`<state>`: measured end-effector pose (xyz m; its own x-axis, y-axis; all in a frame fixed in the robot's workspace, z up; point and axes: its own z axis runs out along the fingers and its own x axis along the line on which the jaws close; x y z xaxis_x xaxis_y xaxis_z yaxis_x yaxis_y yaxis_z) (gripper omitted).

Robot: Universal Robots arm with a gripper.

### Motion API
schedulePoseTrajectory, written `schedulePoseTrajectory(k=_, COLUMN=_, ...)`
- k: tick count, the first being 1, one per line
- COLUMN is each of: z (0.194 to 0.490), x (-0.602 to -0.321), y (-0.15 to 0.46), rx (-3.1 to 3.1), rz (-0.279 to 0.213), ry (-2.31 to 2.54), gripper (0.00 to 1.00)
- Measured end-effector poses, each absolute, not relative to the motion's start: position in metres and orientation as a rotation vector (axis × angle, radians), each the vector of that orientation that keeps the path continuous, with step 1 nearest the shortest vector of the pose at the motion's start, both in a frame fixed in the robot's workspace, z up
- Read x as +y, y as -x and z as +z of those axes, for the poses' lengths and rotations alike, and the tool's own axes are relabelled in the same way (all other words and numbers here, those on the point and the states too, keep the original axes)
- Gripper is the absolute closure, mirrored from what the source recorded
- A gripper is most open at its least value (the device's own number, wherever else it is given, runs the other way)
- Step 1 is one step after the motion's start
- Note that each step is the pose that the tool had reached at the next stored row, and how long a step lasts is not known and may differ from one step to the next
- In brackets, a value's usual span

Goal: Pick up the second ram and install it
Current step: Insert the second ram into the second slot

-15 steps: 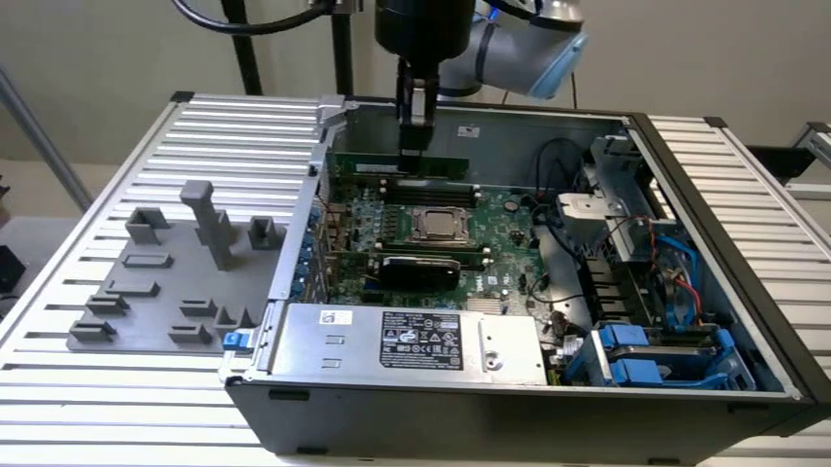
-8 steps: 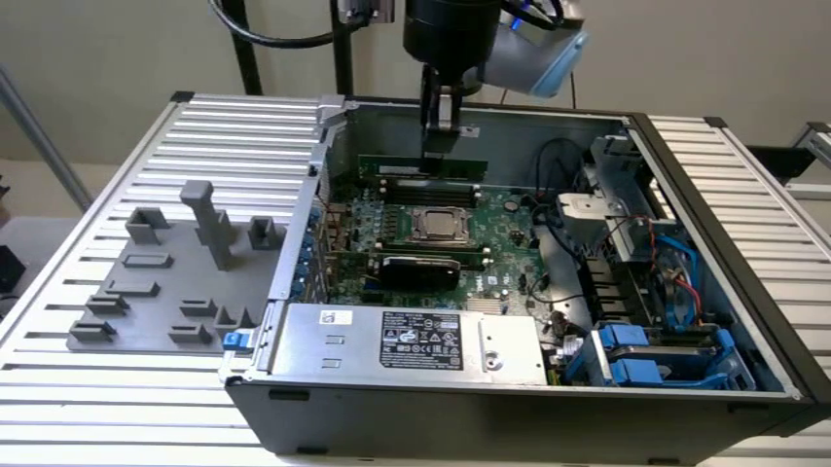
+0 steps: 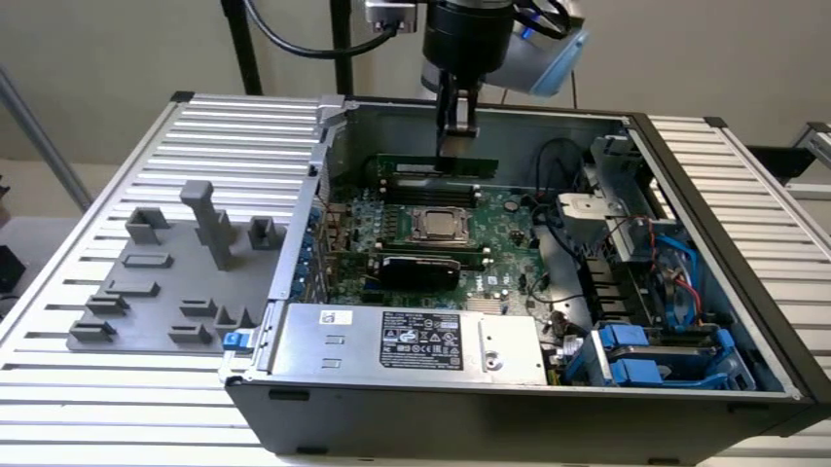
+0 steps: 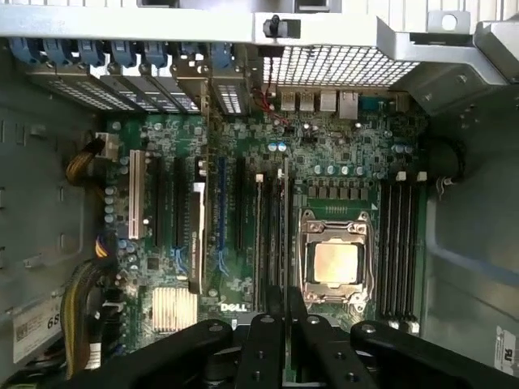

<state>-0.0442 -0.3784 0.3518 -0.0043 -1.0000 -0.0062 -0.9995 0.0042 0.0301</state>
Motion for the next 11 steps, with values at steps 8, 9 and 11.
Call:
schedulePoseTrajectory(k=8, z=0.337, x=-0.37, y=0.033, rx=-2.222, rz=-0.041, ry=-2.197, gripper=1.0)
schedulePoseTrajectory(k=9, z=0.335, x=-0.37, y=0.032, rx=-2.226, rz=-0.041, ry=-2.193, gripper=1.0)
schedulePoseTrajectory(k=11, z=0.332, x=-0.369, y=0.031, rx=-2.234, rz=-0.041, ry=-2.185, gripper=1.0)
